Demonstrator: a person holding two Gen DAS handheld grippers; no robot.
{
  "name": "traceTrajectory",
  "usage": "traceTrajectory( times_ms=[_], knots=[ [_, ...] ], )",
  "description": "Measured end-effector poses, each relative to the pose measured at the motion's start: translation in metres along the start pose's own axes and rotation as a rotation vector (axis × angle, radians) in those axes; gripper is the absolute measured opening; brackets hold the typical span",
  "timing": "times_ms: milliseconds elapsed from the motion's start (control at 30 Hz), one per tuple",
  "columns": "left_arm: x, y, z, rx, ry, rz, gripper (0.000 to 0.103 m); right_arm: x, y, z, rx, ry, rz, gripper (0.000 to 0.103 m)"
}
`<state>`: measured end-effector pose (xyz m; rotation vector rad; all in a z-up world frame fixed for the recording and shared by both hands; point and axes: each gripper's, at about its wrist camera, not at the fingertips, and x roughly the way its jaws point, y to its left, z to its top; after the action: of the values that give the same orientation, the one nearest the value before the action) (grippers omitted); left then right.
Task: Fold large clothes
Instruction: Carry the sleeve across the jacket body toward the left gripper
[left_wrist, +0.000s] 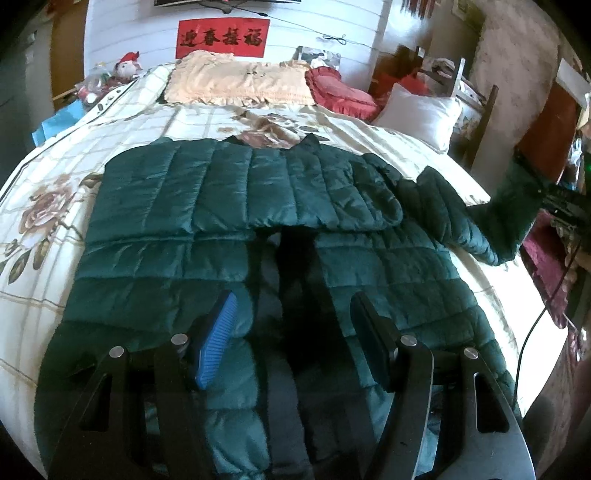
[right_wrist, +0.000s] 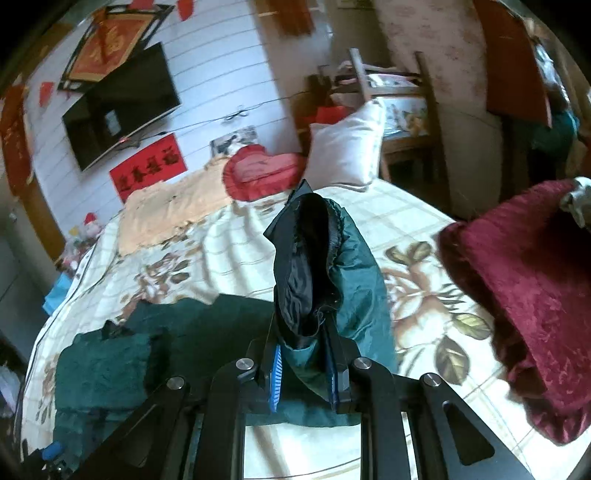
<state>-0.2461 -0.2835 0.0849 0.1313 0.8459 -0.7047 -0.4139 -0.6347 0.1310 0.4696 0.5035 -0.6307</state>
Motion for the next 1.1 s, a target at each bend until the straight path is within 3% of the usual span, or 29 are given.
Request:
traceTrajectory(
  times_ms=[667, 1100],
  knots=[
    [0.038, 0.078, 0.034, -0.146, 0.042, 0.191, 0.064, 0.041, 0.141, -0.012, -0.104, 0.141, 0.268, 0.018],
    [0.037, 0.095, 0.033, -0.177, 0.044, 0.182, 0.064, 0.069, 0.218, -0.04, -0.129, 0.244, 0.416, 0.018]
  ],
)
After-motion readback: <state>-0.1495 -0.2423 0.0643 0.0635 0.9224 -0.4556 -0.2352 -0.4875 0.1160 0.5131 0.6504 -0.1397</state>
